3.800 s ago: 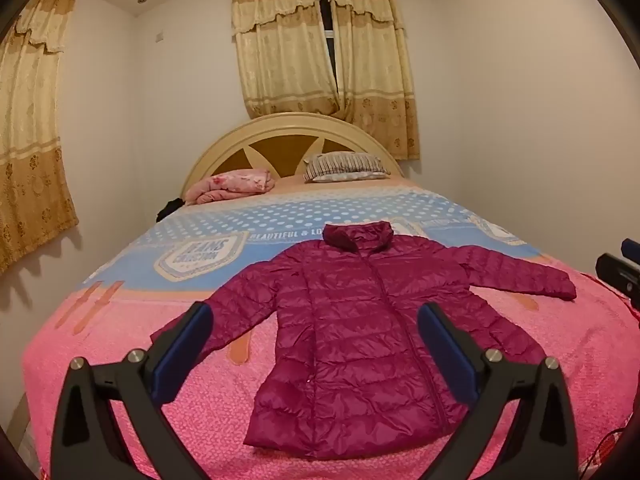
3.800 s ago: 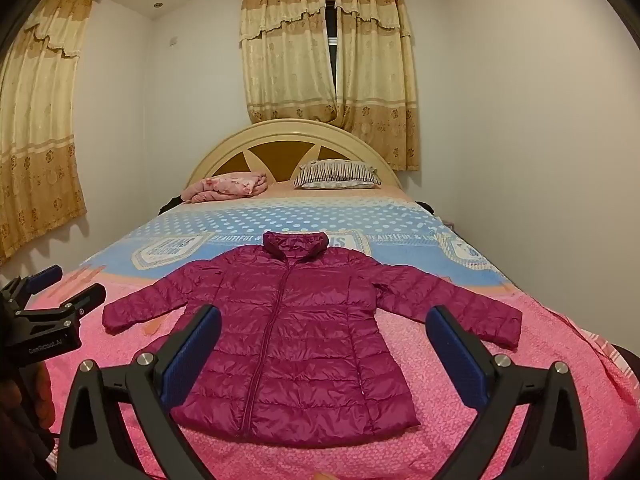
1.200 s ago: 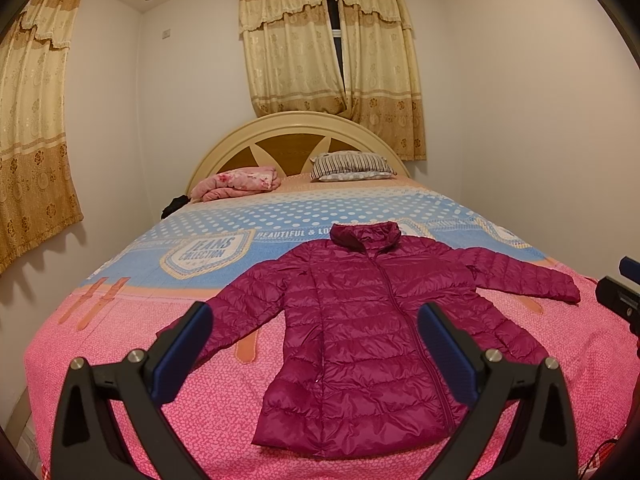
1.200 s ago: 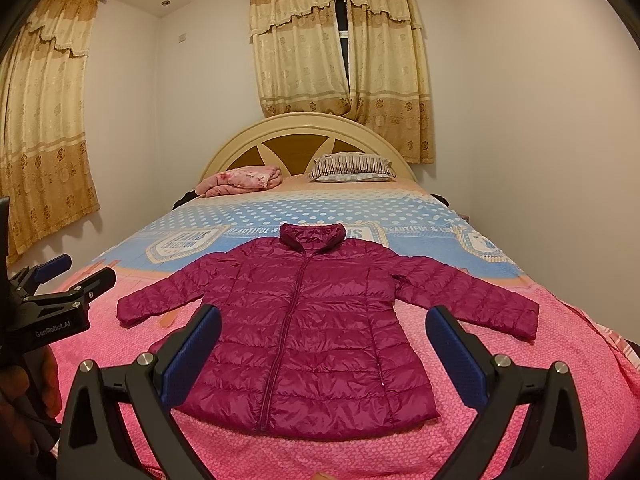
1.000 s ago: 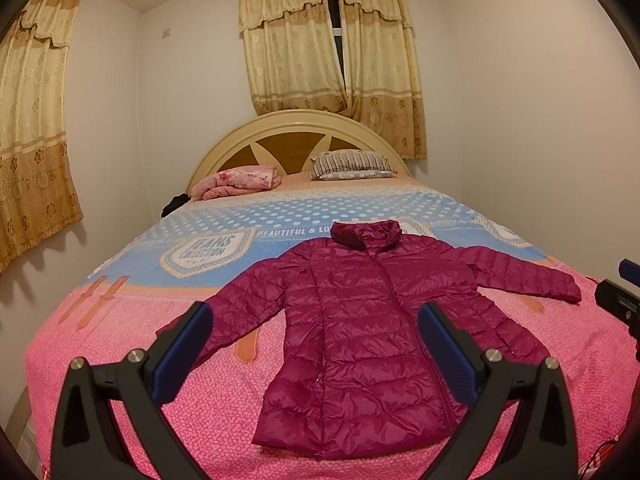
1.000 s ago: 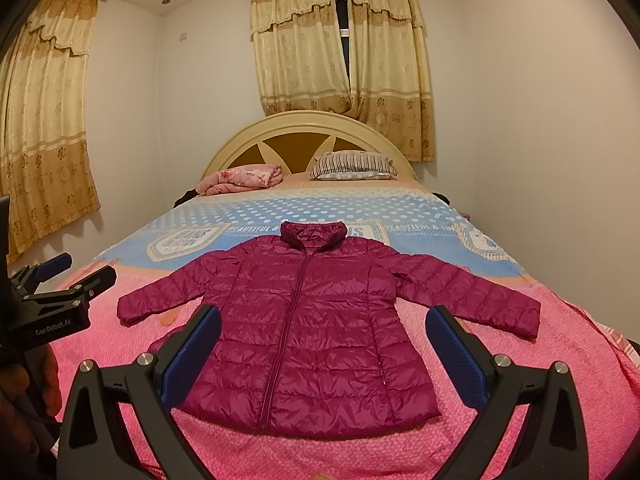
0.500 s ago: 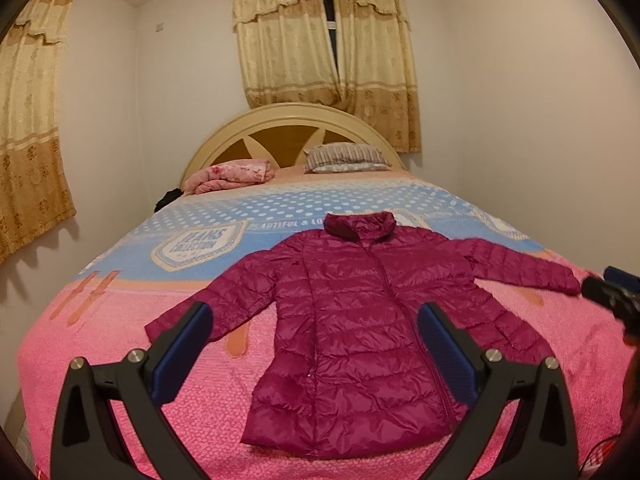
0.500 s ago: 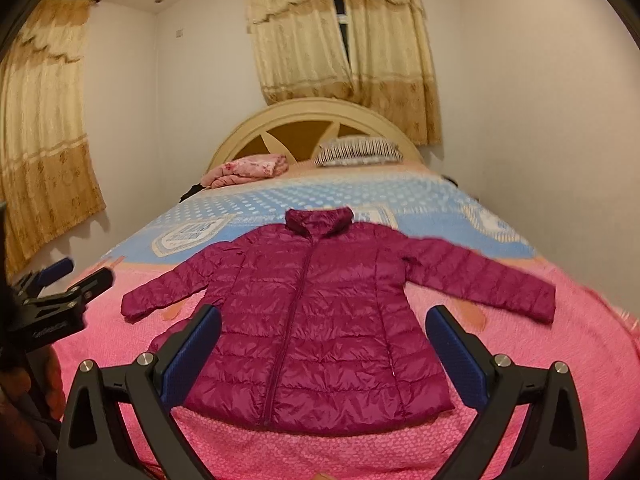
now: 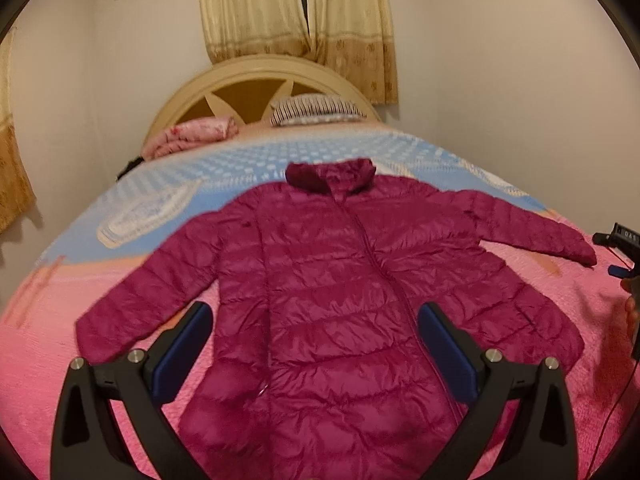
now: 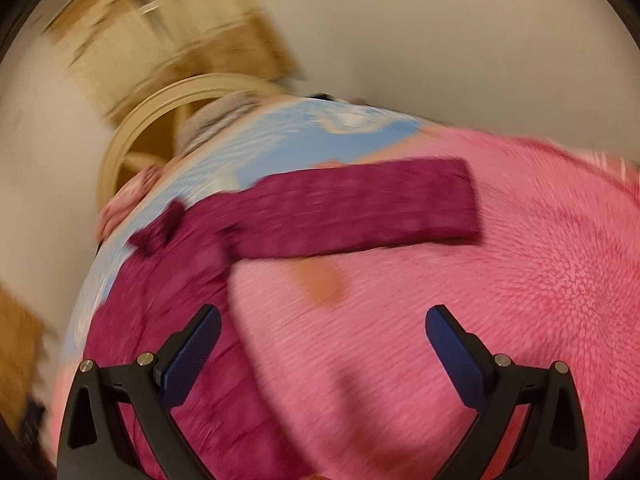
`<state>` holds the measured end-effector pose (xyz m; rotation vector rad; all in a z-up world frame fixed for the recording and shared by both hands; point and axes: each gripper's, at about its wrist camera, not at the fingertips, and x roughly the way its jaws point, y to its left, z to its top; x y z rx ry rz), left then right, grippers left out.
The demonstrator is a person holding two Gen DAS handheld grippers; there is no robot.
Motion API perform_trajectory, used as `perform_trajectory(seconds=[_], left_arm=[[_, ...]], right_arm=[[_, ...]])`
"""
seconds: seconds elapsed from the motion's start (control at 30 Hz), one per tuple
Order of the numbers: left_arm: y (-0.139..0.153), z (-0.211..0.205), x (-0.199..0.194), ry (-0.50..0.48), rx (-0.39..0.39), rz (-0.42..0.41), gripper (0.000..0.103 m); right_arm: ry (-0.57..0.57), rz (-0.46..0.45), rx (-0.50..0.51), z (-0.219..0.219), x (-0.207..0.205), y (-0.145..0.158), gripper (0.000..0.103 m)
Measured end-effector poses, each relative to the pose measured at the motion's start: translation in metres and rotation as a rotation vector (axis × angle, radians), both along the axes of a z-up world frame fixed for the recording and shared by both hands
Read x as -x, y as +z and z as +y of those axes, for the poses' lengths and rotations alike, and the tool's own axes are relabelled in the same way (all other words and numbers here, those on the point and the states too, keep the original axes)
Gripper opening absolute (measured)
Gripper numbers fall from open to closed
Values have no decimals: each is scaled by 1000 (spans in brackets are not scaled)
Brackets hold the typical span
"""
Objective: Fold large clothes
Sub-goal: 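Grasp a jacket sleeve with the right tool and fold it across the body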
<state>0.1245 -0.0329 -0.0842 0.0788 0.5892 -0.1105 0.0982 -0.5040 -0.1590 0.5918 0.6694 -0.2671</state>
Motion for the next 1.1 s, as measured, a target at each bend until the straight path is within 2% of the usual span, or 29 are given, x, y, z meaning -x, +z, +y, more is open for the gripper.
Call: perform_trajectory(seconds=[0.1,0.23,0.27,0.3,0.37,0.43,0.5,0.6,0.67,0.87,0.97,1.1], left_arm=[[-7,-2,-15,-1,-14,5,103],[-18,-5,-37,11,-15,33,103],[-20,-5,-42,15,-11,42,103],[-24,-4,-47,23,2,57,103],[-29,-3,-51,26,20,82,103],[-33,-4,-51,23,22,93,103],[-36,-5,-50,21,12,102,103],[-35,-2,-48,19,22,108,103],[-33,2,-49,18,29,106,103],[-24,12,-44,14,58,89,103],[-22,13,-40,4,67,84,103],[-21,17,-35,-3,67,77,103]], right_arm=[[-103,17,6,-44,-15,-7,102],[-149,62,-38,-85,-43,-20,101],[-151,79,-56,-91,-50,-25,94],[-144,92,-77,-96,-58,-30,82],[-116,127,-126,-104,-74,-43,69],[-107,105,-71,-103,-77,-43,66],[-62,115,-38,-100,-81,-43,32],[-50,118,-11,-104,-82,-41,23],[-60,112,30,-106,-85,-31,19],[-63,56,180,-105,-98,33,14],[-35,9,265,-83,-112,69,13],[52,-115,357,-26,-124,126,12]])
